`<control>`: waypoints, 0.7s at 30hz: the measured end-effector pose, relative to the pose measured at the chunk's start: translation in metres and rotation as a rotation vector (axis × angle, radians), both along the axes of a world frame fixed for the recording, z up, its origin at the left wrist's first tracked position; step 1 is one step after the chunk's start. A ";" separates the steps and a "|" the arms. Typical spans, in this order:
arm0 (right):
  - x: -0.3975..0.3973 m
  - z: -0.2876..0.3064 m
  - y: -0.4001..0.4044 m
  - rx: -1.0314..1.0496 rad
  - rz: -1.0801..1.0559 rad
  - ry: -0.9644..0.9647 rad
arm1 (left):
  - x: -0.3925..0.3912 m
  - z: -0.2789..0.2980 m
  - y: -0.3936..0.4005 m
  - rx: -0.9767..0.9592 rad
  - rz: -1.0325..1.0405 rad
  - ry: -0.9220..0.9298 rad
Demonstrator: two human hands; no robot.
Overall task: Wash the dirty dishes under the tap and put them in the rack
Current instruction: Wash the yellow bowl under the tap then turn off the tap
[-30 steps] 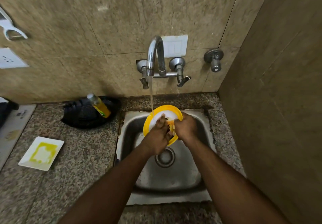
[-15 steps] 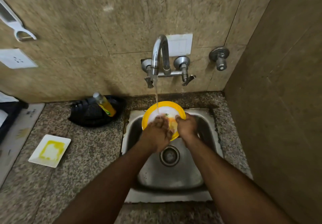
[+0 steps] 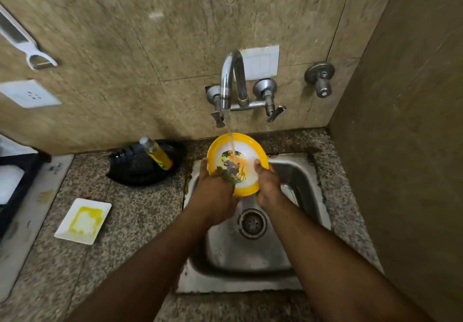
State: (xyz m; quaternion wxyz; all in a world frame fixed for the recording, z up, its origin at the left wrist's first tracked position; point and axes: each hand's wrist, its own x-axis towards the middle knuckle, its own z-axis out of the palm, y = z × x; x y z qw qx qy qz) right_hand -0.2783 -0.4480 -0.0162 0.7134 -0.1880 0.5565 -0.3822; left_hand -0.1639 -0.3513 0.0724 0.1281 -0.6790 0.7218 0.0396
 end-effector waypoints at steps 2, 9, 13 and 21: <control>0.003 -0.003 0.005 0.085 0.033 -0.074 | 0.012 0.001 -0.003 -0.042 -0.090 0.005; -0.005 0.006 0.011 0.136 0.282 -0.011 | 0.036 -0.008 -0.009 -0.085 -0.079 0.080; -0.017 0.032 -0.002 0.026 0.338 0.224 | 0.043 -0.031 -0.009 -0.076 0.145 0.315; -0.023 0.075 -0.016 -0.434 0.339 0.610 | 0.018 -0.051 -0.012 -0.134 0.383 0.953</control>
